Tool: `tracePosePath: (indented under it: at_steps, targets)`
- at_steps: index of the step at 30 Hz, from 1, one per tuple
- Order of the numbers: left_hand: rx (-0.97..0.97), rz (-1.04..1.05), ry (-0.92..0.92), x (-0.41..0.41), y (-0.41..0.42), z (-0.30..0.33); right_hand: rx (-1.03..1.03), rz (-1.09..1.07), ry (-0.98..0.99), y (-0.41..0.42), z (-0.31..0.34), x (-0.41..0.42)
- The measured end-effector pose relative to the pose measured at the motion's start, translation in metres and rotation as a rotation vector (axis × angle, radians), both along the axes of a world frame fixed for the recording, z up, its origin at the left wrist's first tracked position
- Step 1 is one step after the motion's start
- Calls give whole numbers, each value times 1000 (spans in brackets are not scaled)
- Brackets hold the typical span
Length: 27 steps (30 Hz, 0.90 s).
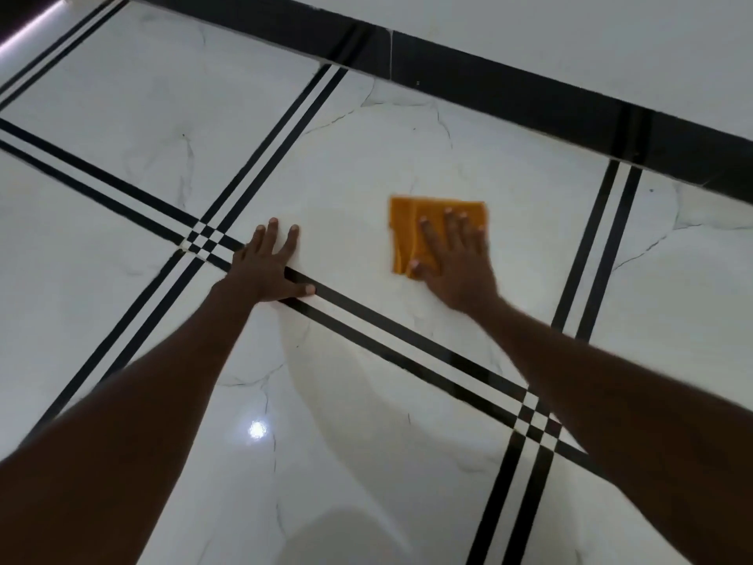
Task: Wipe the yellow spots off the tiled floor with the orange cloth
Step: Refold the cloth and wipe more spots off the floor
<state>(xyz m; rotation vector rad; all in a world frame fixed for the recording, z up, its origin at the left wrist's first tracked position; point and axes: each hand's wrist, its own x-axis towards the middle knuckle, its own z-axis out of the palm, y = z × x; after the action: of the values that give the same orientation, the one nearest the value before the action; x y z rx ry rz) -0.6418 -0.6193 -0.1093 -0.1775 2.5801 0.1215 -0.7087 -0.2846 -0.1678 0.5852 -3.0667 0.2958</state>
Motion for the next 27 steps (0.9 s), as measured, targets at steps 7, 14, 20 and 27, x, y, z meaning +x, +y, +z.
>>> tracePosePath:
  at_steps: [7,14,20,27]
  targets:
    - [38,43,6,0,1,1,-83,-720,15,30,9,134]
    - [55,17,-46,0,-7,10,-209,-56,-56,-113,22,236]
    - [89,65,100,39,-36,9,-57,90,55,-58,-10,38]
    - [4,193,58,80,-55,15,-66,-448,39,-36,7,99]
